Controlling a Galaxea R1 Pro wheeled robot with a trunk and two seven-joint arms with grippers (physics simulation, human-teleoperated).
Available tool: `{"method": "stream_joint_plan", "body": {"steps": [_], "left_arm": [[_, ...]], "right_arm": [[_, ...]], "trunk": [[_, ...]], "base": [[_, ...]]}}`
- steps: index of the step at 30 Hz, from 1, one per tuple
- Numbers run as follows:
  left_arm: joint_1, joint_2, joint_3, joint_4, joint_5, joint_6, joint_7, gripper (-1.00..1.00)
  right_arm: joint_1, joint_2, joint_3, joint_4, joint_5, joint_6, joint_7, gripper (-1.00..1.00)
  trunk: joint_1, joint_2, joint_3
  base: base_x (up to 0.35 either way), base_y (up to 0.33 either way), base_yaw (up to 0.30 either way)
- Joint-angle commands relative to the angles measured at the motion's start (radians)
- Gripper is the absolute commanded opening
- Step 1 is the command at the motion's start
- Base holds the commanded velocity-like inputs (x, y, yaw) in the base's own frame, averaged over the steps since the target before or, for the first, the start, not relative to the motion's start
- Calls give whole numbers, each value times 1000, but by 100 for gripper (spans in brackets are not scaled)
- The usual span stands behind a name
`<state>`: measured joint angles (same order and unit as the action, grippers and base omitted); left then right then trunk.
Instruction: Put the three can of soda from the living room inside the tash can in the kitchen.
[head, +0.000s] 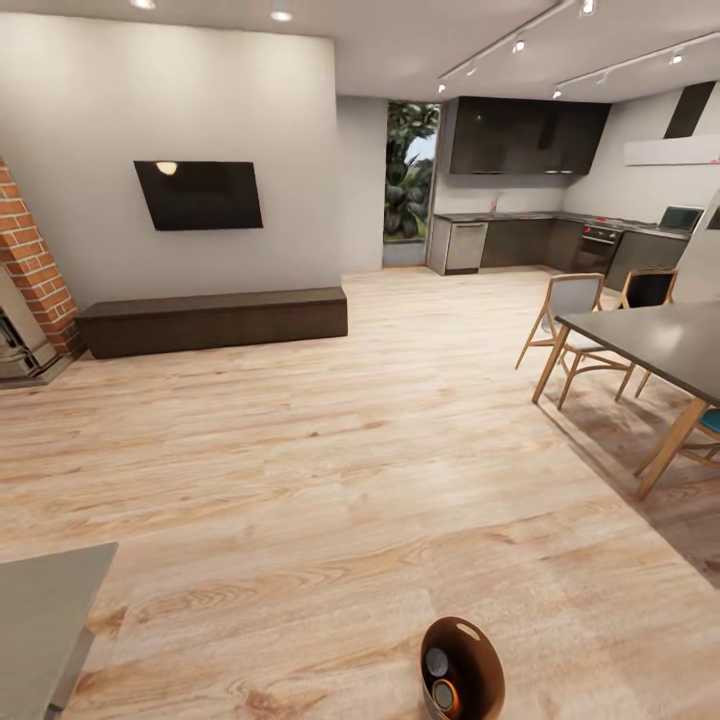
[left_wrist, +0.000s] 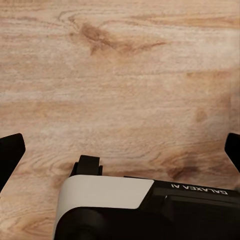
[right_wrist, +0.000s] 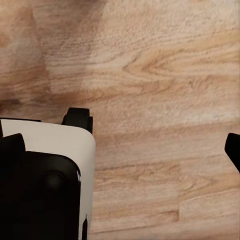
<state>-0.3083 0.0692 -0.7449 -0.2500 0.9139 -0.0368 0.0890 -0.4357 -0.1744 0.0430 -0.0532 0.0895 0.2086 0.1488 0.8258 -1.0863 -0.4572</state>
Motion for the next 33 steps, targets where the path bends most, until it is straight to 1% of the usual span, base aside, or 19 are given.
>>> {"method": "stream_joint_plan", "body": {"steps": [1, 8, 20, 26, 33], "left_arm": [[0, 0, 0, 0, 0, 0, 0, 100], [0, 0, -2, 0, 0, 0, 0, 100], [16, 1, -2, 0, 1, 0, 0, 100], [26, 2, -2, 2, 1, 0, 0, 100], [48, -1, -9, 36, 1, -1, 0, 100]], "right_arm": [[0, 0, 0, 0, 0, 0, 0, 100], [1, -1, 0, 2, 0, 0, 0, 100], [32, -4, 0, 2, 2, -4, 0, 100], [62, -4, 0, 2, 2, -6, 0, 100], [96, 1, 0, 3, 2, -6, 0, 100]], "trunk": [[-4, 7, 3], [-31, 56, 25], [-77, 140, 63], [-100, 182, 82], [-127, 231, 104]], "base": [[0, 0, 0], [0, 0, 0], [0, 0, 0], [0, 0, 0], [0, 0, 0]]}}
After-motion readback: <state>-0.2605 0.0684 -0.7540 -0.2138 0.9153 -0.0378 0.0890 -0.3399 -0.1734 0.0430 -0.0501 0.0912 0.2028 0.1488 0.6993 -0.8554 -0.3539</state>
